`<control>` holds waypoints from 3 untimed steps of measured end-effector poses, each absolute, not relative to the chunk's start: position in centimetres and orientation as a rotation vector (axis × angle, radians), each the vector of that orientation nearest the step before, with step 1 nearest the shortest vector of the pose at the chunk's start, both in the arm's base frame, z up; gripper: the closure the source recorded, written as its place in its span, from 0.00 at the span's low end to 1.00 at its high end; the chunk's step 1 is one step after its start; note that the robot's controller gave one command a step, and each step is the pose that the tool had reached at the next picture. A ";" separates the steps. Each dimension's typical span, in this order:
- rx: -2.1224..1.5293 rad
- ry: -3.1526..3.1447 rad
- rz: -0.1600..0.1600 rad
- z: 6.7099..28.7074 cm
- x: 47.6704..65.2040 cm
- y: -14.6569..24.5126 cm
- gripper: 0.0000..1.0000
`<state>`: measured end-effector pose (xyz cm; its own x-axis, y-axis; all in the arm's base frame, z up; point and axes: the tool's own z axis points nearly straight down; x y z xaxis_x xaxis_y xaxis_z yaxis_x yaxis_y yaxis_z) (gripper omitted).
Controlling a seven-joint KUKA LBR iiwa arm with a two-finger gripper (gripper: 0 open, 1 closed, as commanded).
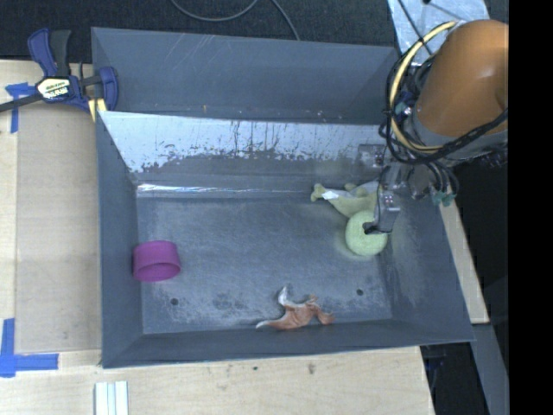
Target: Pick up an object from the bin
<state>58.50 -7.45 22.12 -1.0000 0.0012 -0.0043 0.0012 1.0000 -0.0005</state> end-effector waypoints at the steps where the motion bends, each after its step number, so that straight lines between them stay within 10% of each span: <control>1: 0.069 3.133 -0.001 16.3 58.5 -13.6 0.00; 3: 0.369 3.113 -0.001 14.9 59.6 -15.4 0.00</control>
Offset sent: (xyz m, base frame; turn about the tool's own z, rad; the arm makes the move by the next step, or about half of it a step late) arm 0.0002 -0.0792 -0.0612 -0.0390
